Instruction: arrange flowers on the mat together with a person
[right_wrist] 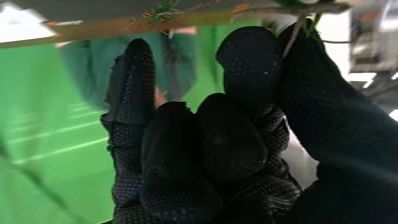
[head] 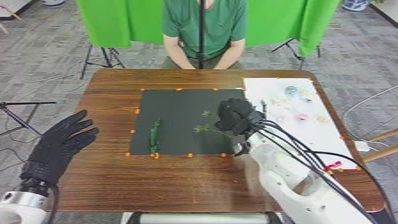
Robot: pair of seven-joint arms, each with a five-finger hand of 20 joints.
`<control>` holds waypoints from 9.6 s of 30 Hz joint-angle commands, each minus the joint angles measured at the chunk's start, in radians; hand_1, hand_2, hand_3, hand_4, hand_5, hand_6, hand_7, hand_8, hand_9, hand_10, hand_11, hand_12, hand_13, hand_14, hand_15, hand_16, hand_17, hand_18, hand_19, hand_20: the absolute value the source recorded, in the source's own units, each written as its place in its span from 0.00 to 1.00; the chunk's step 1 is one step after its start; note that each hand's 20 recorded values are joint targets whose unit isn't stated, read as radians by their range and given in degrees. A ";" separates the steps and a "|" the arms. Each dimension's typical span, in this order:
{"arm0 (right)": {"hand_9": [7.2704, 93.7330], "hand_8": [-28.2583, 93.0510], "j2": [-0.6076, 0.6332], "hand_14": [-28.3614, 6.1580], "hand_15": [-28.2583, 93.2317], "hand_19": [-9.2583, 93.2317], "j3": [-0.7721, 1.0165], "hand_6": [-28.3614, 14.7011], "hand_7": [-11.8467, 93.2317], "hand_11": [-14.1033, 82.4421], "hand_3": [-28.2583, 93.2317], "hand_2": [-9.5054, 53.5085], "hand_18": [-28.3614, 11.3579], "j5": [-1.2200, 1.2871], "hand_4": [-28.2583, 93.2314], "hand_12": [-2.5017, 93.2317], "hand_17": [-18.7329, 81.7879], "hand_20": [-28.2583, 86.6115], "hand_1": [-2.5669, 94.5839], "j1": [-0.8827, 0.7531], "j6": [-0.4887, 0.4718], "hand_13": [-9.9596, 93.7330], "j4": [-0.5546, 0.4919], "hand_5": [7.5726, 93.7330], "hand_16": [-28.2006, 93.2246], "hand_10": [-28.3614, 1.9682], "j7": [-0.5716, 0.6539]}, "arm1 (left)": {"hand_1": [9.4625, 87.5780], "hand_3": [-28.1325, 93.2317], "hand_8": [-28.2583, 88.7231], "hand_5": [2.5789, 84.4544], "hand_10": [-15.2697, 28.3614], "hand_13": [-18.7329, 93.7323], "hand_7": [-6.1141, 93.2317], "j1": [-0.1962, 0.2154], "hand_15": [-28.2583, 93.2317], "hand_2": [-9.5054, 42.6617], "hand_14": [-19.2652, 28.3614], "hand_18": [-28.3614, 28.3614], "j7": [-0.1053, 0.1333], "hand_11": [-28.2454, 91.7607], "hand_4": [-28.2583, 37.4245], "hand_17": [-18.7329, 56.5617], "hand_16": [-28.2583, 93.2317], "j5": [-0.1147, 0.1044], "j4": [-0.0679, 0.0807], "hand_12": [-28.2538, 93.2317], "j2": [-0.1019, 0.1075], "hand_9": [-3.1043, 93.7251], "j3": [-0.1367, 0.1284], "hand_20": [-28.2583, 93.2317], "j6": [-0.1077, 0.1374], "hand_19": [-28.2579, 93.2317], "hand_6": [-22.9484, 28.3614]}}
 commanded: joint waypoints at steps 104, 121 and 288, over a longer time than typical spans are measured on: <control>0.33 0.17 -0.250 0.50 0.28 0.40 0.943 0.55 0.25 0.19 0.90 0.06 0.24 1.367 0.04 0.29 0.31 0.46 0.24 -0.774 -0.056 0.39 -0.217 0.32 0.55 0.52 -0.345 | 0.28 0.80 0.16 0.38 0.64 0.40 0.25 0.013 0.53 0.13 0.73 0.89 0.000 0.42 0.09 0.18 0.23 0.008 0.006 0.39 -0.025 0.34 -0.014 0.30 -0.016 0.64 0.55; 0.34 0.16 -0.306 0.50 0.28 0.41 0.996 0.55 0.25 0.20 0.90 0.06 0.24 1.365 0.04 0.29 0.31 0.46 0.24 -0.774 -0.156 0.39 -0.205 0.33 0.55 0.51 -0.322 | 0.27 0.80 0.16 0.38 0.64 0.40 0.25 0.015 0.53 0.13 0.73 0.89 -0.007 0.42 0.09 0.18 0.23 0.005 0.005 0.39 -0.025 0.34 -0.006 0.30 -0.006 0.64 0.55; 0.85 0.29 0.163 0.74 0.65 0.63 0.089 0.75 0.63 0.38 0.88 0.00 0.38 -0.070 0.00 0.58 0.44 0.56 0.55 0.075 0.337 0.74 0.139 0.65 0.59 0.77 -0.238 | 0.28 0.80 0.16 0.38 0.64 0.40 0.25 0.126 0.53 0.13 0.73 0.89 -0.015 0.42 0.10 0.18 0.23 -0.006 -0.024 0.38 0.006 0.34 -0.118 0.30 0.023 0.64 0.55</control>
